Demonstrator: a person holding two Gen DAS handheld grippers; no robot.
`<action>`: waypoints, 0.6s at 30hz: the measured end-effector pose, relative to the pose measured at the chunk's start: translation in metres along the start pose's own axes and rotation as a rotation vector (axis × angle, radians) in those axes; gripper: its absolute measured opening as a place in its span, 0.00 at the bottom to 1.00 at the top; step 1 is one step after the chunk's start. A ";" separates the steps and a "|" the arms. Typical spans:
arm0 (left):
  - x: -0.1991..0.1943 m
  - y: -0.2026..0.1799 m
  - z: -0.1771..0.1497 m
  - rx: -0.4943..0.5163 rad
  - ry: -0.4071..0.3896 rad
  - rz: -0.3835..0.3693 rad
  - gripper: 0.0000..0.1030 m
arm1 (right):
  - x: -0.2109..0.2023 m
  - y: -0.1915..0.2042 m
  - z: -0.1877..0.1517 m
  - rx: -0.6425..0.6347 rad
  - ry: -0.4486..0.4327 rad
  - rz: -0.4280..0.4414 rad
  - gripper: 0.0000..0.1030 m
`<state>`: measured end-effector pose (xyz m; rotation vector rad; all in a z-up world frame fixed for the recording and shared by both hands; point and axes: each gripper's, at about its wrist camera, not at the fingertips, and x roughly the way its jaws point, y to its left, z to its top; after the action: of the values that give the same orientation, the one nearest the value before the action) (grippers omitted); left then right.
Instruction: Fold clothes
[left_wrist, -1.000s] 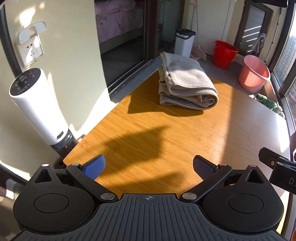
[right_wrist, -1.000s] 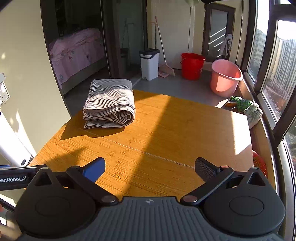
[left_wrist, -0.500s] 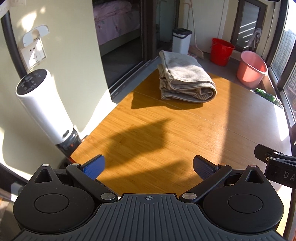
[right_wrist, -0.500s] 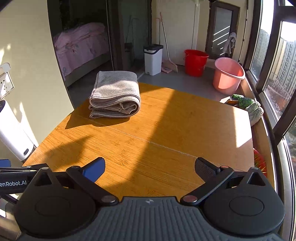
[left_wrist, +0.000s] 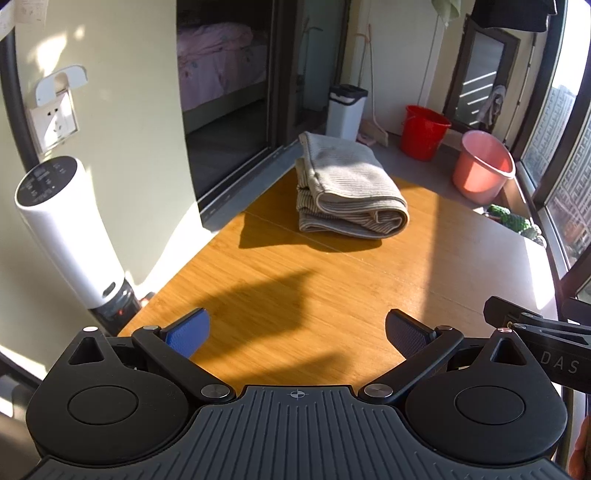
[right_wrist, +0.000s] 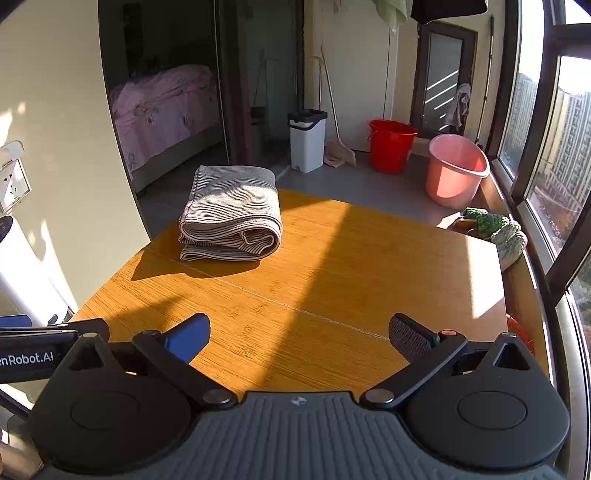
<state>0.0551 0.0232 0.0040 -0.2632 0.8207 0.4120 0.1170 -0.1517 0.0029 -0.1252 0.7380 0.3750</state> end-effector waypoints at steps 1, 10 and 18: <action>0.003 -0.001 -0.001 -0.003 0.014 0.009 1.00 | 0.001 0.000 -0.001 -0.003 0.004 -0.004 1.00; 0.003 -0.017 0.000 0.082 -0.014 0.048 1.00 | 0.005 -0.009 -0.001 0.005 -0.007 0.009 1.00; 0.004 -0.023 0.009 0.087 -0.026 0.072 1.00 | 0.008 -0.010 0.004 -0.021 -0.023 0.007 1.00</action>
<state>0.0740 0.0069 0.0088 -0.1473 0.8218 0.4452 0.1283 -0.1582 0.0003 -0.1376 0.7118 0.3902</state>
